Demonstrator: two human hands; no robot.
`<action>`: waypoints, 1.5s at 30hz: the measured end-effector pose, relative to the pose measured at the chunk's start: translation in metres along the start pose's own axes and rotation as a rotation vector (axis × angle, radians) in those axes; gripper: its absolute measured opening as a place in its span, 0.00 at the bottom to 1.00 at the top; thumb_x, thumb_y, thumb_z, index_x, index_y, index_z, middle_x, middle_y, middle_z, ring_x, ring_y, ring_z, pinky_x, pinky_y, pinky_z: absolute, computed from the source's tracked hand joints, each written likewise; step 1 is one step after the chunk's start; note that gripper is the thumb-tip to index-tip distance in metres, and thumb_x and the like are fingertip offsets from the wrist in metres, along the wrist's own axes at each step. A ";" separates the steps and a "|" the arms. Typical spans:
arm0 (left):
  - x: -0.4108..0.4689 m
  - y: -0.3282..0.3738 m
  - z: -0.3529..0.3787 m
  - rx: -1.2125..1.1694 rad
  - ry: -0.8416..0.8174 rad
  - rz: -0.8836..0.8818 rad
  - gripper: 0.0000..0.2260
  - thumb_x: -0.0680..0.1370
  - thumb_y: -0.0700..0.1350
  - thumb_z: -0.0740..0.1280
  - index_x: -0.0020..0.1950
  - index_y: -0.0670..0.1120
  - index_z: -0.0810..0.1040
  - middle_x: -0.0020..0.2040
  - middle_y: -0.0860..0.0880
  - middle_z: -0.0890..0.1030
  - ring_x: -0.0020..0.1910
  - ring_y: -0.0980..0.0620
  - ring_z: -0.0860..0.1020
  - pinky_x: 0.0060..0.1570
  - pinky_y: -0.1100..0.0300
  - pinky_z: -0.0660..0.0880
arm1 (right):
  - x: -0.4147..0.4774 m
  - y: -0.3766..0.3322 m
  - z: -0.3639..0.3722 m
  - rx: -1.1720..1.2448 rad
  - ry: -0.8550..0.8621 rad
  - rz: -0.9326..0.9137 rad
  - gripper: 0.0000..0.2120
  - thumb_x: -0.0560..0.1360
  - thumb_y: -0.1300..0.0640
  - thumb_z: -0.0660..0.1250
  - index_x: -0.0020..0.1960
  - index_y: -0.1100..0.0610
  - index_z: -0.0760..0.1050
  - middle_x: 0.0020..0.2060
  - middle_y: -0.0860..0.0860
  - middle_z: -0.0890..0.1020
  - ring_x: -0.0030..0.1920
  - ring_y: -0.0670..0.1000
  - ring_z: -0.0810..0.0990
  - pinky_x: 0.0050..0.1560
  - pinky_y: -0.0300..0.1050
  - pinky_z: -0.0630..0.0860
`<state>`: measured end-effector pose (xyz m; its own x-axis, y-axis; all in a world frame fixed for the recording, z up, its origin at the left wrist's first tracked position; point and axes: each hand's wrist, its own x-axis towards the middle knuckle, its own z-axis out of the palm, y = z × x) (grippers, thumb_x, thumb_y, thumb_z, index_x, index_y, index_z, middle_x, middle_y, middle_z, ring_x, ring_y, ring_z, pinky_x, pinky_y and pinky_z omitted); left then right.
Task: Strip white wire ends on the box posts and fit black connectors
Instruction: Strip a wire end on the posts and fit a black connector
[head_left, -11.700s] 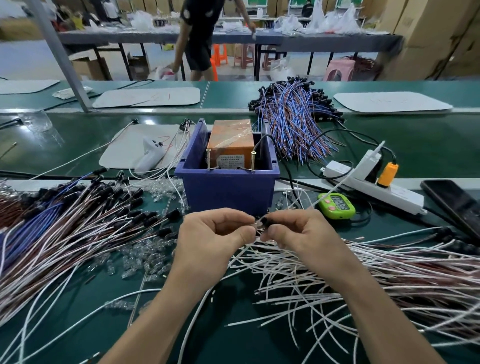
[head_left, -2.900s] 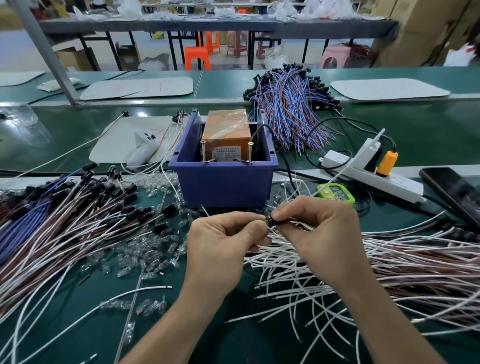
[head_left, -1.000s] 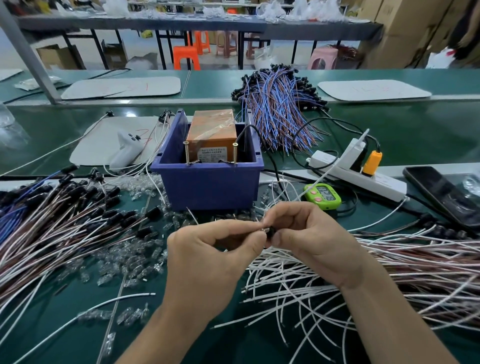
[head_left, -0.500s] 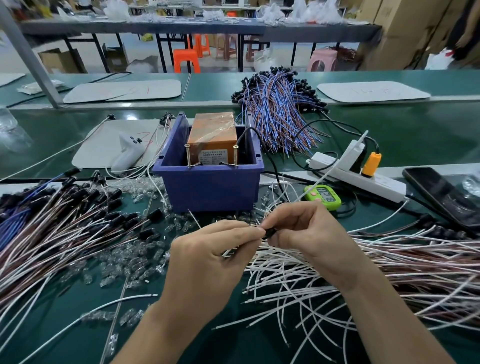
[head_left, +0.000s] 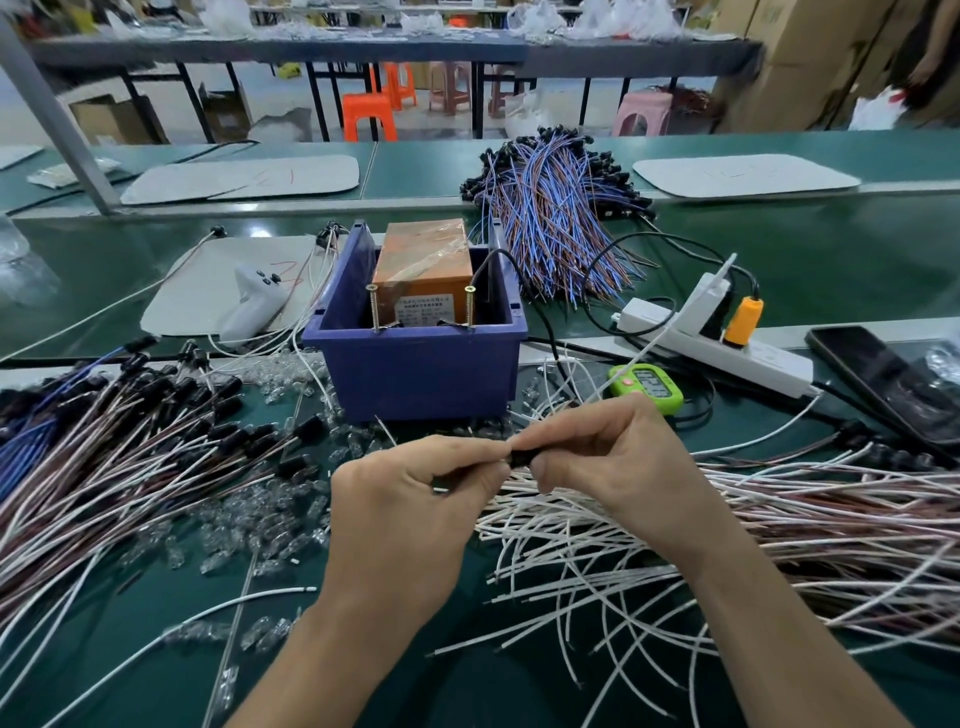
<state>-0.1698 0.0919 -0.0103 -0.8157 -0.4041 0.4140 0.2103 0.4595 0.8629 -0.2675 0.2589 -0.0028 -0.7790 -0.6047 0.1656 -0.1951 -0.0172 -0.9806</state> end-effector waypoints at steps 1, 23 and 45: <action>0.001 0.000 0.000 -0.001 -0.009 -0.019 0.17 0.69 0.37 0.81 0.45 0.61 0.88 0.39 0.65 0.86 0.40 0.64 0.85 0.43 0.72 0.78 | 0.000 0.000 0.000 -0.028 -0.003 -0.004 0.16 0.72 0.75 0.72 0.49 0.56 0.88 0.34 0.59 0.86 0.35 0.52 0.83 0.43 0.45 0.82; 0.007 0.008 -0.004 -0.082 -0.080 -0.245 0.16 0.70 0.39 0.81 0.40 0.63 0.87 0.32 0.58 0.85 0.32 0.60 0.84 0.33 0.72 0.76 | 0.003 0.009 0.007 0.110 0.012 -0.040 0.04 0.72 0.67 0.75 0.45 0.61 0.85 0.36 0.60 0.86 0.35 0.55 0.85 0.42 0.43 0.81; 0.009 0.009 -0.001 -0.408 0.014 -0.273 0.09 0.70 0.34 0.78 0.43 0.48 0.89 0.35 0.45 0.87 0.34 0.50 0.86 0.37 0.66 0.80 | 0.004 0.007 0.002 0.275 0.082 -0.001 0.04 0.70 0.66 0.73 0.43 0.59 0.84 0.38 0.63 0.85 0.33 0.58 0.82 0.41 0.47 0.81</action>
<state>-0.1750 0.0912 0.0012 -0.8635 -0.4788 0.1587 0.1866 -0.0108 0.9824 -0.2711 0.2550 -0.0090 -0.8266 -0.5386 0.1631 -0.0350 -0.2400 -0.9701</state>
